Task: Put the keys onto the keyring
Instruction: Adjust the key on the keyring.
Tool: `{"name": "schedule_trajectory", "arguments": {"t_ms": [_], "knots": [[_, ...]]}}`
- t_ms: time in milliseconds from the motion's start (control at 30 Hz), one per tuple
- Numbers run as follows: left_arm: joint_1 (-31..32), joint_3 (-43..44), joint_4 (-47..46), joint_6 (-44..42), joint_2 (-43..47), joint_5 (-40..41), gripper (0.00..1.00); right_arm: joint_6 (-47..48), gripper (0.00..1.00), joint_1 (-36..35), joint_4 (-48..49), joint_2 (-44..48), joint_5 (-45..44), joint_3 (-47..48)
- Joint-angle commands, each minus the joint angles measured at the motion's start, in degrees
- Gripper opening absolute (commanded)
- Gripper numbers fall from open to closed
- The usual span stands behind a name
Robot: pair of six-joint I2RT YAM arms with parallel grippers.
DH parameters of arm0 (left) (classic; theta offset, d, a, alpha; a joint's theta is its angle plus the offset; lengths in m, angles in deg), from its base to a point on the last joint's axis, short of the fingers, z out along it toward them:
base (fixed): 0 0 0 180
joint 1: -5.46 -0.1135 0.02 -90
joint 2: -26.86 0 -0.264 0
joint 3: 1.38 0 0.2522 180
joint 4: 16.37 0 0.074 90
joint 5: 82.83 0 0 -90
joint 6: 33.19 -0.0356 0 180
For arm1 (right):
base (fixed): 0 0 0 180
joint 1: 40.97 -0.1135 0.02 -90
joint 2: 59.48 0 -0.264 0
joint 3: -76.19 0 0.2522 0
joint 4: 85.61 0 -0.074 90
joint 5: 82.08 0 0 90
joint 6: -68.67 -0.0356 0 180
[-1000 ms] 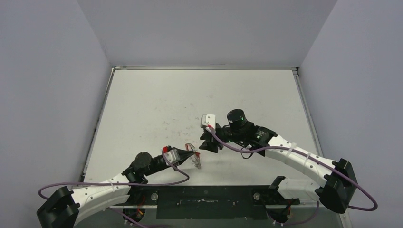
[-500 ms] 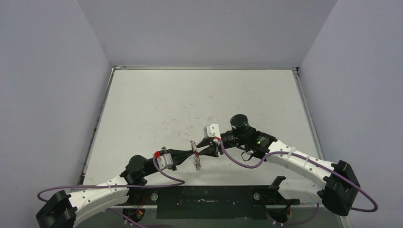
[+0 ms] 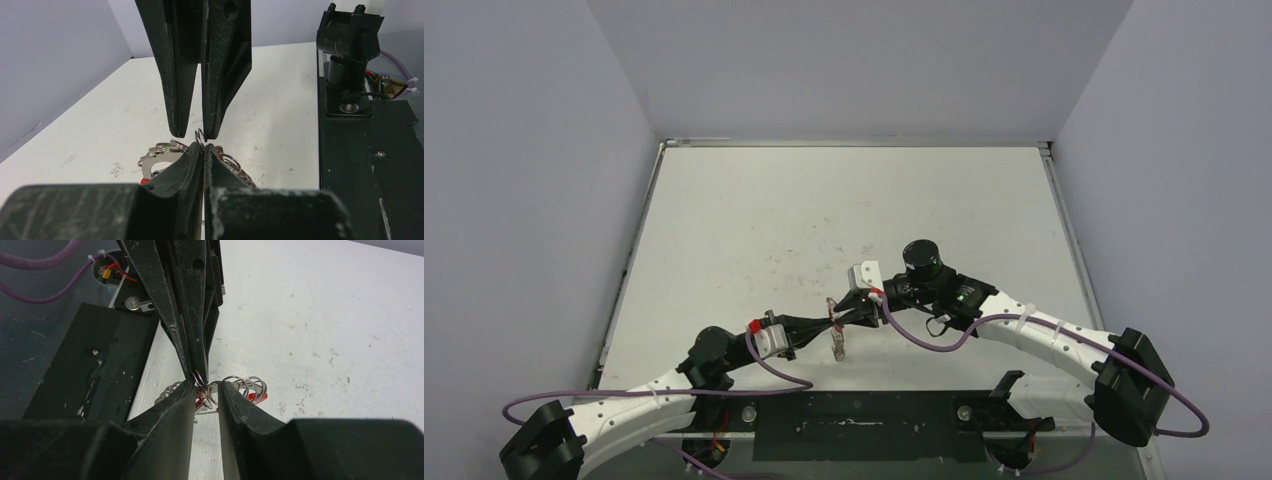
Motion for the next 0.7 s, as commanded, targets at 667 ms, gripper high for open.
{"name": "schedule_trajectory", "arguments": {"t_ms": [667], "knots": [[0.2,1.5,-3.6,0.7,-0.5,-1.3,0.00,5.7,0.00,-1.4,-3.7,-0.3,1.8,2.1]]}}
